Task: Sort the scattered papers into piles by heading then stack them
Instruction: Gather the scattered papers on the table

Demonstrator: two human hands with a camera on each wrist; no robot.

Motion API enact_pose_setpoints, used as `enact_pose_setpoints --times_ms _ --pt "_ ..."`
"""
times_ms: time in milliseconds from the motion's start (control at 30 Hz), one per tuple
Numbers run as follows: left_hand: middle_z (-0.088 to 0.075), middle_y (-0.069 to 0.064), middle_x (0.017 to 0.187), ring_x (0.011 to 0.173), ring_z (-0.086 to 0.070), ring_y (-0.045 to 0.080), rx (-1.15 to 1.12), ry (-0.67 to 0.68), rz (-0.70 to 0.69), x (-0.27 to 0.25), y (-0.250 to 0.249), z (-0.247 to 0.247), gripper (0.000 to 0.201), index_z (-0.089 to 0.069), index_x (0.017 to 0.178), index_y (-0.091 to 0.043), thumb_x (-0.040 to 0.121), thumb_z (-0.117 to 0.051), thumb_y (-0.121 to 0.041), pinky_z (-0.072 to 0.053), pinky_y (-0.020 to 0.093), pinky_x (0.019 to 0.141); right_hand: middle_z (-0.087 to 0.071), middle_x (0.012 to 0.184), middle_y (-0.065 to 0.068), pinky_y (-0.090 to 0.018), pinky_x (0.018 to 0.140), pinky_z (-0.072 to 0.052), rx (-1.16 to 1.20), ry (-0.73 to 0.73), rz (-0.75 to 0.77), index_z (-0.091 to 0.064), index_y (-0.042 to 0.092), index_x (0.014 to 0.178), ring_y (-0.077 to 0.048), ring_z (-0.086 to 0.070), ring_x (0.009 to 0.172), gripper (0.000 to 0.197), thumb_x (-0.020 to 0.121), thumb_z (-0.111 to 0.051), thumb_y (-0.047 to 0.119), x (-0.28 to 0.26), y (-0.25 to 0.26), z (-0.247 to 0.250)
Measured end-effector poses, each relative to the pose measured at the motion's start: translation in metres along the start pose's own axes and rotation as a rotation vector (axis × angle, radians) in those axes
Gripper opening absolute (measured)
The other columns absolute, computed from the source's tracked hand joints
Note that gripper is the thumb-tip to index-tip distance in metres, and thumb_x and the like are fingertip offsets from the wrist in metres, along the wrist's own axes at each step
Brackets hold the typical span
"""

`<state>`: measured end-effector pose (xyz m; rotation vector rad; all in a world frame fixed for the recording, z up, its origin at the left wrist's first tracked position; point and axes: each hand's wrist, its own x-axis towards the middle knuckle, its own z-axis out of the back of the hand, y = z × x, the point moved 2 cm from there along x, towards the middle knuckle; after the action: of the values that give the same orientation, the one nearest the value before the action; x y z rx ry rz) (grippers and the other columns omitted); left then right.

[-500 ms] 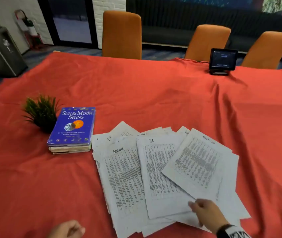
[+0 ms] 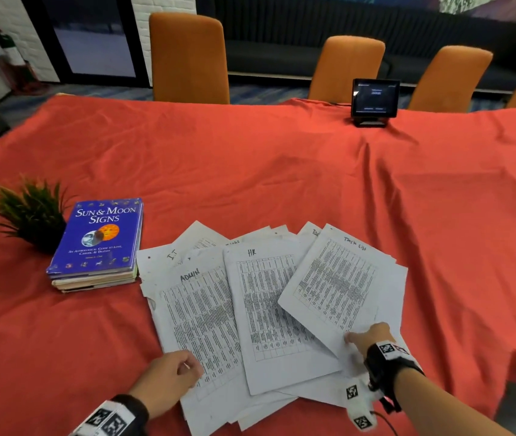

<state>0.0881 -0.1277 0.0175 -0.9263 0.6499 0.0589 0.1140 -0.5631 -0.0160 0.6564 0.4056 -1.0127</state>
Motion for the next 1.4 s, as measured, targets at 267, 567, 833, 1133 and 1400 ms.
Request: enact_pose_setpoints --times_ms 267,567,833,1133,1400 --pt "-0.073 0.008 0.077 0.06 -0.063 0.008 0.011 0.036 0.0 -0.012 0.0 -0.006 0.01 -0.067 0.078 -0.033 0.084 -0.063 -0.026 -0.055 0.035 0.075 -0.064 0.081 -0.01 -0.031 0.066 -0.052 0.002 0.003 0.055 -0.065 0.002 0.095 -0.026 -0.061 0.072 0.019 0.081 -0.064 0.016 0.0 0.014 0.002" --pt "-0.069 0.004 0.068 0.062 -0.061 0.011 -0.143 0.006 0.017 -0.007 -0.003 -0.003 0.022 -0.068 0.075 -0.028 0.063 -0.062 -0.045 -0.054 0.038 0.076 -0.068 0.083 -0.012 -0.03 0.067 -0.045 0.325 -0.28 0.233 -0.059 0.011 0.081 -0.032 -0.062 0.077 0.01 0.083 -0.062 0.02 0.004 0.023 0.017" --pt "-0.067 0.006 0.072 0.069 -0.064 0.018 -0.32 -0.025 -0.026 0.008 -0.01 -0.004 0.011 -0.068 0.077 -0.015 0.086 -0.063 -0.013 -0.056 0.038 0.075 -0.073 0.091 -0.014 -0.04 0.073 -0.055 0.616 0.077 0.52 -0.063 0.006 0.1 -0.029 -0.067 0.08 0.022 0.084 -0.059 -0.007 -0.022 0.044 0.004" --pt "-0.073 -0.007 0.109 0.103 -0.069 0.017 -0.621 0.012 0.075 0.023 -0.05 -0.015 0.039 -0.064 0.114 -0.034 0.09 -0.047 -0.06 -0.052 0.032 0.089 -0.071 0.076 -0.014 -0.035 0.062 -0.052 0.413 0.459 0.671 -0.06 0.0 0.085 -0.024 -0.065 0.067 0.006 0.085 -0.055 -0.003 -0.089 0.035 -0.049" --pt "-0.071 -0.005 0.111 0.105 -0.065 0.013 -0.224 0.045 0.081 0.061 -0.034 -0.032 0.054 -0.064 0.114 -0.022 0.069 -0.076 -0.049 -0.049 0.039 0.099 -0.075 0.097 0.0 -0.033 0.079 -0.057 0.278 0.556 0.613 -0.062 0.021 0.105 -0.015 -0.073 0.086 0.03 0.079 -0.074 0.03 -0.095 0.04 -0.064"
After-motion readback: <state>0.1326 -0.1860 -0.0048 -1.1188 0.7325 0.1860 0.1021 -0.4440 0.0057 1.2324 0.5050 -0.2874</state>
